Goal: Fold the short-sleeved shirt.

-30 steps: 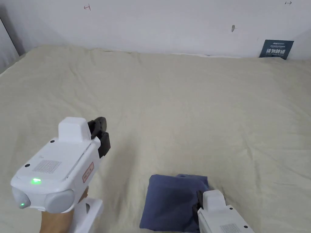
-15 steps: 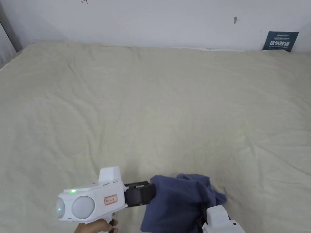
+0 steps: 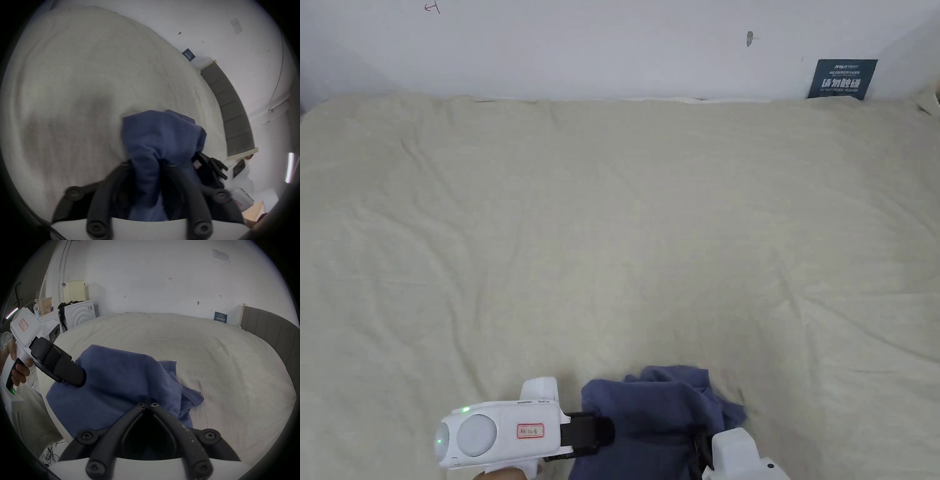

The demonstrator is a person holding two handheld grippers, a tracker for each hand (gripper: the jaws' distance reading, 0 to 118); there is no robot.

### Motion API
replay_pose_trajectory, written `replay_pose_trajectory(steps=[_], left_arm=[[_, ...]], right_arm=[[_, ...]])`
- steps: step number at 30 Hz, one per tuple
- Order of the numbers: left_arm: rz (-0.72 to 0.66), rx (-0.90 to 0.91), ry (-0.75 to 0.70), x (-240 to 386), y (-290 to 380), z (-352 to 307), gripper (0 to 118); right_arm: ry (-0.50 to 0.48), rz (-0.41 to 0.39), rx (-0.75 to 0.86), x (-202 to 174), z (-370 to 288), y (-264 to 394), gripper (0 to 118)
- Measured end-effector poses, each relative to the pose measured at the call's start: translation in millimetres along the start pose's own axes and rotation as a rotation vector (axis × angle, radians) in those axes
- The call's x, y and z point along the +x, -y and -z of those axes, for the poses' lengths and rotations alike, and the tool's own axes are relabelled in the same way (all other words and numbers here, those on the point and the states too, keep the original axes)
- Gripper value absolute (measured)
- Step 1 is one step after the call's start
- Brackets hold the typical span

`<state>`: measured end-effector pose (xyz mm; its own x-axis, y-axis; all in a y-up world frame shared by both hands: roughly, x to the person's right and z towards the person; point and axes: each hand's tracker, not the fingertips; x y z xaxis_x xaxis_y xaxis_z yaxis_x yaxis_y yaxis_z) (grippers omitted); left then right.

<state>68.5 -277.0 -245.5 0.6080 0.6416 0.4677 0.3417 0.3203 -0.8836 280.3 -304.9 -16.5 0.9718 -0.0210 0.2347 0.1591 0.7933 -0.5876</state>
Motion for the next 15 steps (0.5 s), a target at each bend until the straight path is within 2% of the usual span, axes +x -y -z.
replay_pose_trajectory(steps=[5,7,9,12,15], left_arm=[[0.052,0.035,-0.079,15.5,-5.3,-7.7,20],[0.058,0.041,-0.073,15.0,-16.7,-21.4,19],[0.082,0.05,-0.092,11.3,-33.2,-38.6,19],[0.18,0.061,-0.18,-9.5,-64.7,-74.6,19],[0.197,0.069,-0.265,-45.3,-99.4,-115.9,19]], right_arm=[[0.001,-0.006,-0.032,-2.6,-4.8,-20.3,2],[0.02,-0.049,0.007,-7.2,-11.9,-34.7,2],[0.006,-0.039,0.048,-10.1,-18.9,-52.9,2],[0.012,-0.051,0.112,-18.4,-25.6,-83.5,2],[0.01,-0.055,0.159,-29.2,-26.7,-111.1,2]])
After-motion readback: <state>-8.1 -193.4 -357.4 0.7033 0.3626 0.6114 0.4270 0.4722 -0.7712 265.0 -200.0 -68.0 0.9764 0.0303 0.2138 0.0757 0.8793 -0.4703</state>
